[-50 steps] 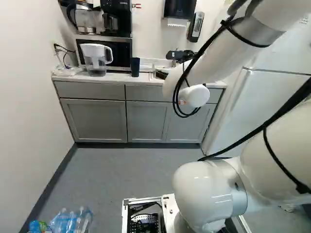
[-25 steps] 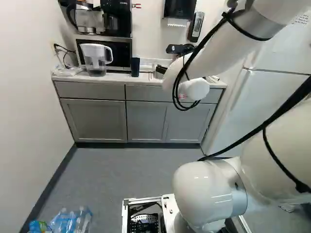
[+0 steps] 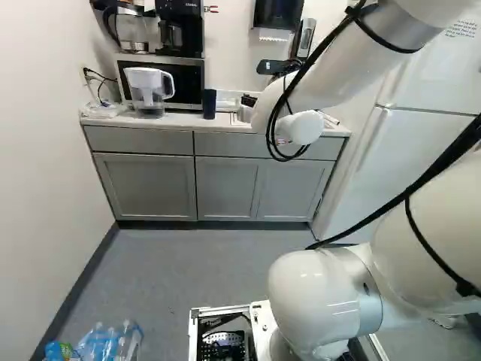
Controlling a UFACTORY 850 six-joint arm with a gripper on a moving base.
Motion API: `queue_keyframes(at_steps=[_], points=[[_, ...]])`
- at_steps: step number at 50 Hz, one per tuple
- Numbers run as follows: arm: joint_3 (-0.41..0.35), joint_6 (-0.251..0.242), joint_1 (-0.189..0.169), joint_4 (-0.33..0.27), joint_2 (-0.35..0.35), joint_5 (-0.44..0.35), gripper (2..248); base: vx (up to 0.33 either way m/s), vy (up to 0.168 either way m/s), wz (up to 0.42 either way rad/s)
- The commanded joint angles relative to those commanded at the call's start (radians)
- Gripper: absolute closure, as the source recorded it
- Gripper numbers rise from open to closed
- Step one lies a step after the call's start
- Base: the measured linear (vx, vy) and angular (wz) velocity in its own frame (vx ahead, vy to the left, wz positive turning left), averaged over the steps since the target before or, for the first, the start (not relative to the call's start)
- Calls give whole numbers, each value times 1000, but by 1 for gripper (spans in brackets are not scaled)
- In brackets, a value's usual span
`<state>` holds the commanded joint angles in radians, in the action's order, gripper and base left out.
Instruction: Rinse the cup and place it in the tray
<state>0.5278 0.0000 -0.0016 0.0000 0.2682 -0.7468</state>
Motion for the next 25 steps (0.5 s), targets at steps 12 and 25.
queue_keyframes(at_steps=[12,25], points=[[30,0,0,0,-4,33,3,0,0,0],[62,0,0,0,-10,69,3,0,0,0]])
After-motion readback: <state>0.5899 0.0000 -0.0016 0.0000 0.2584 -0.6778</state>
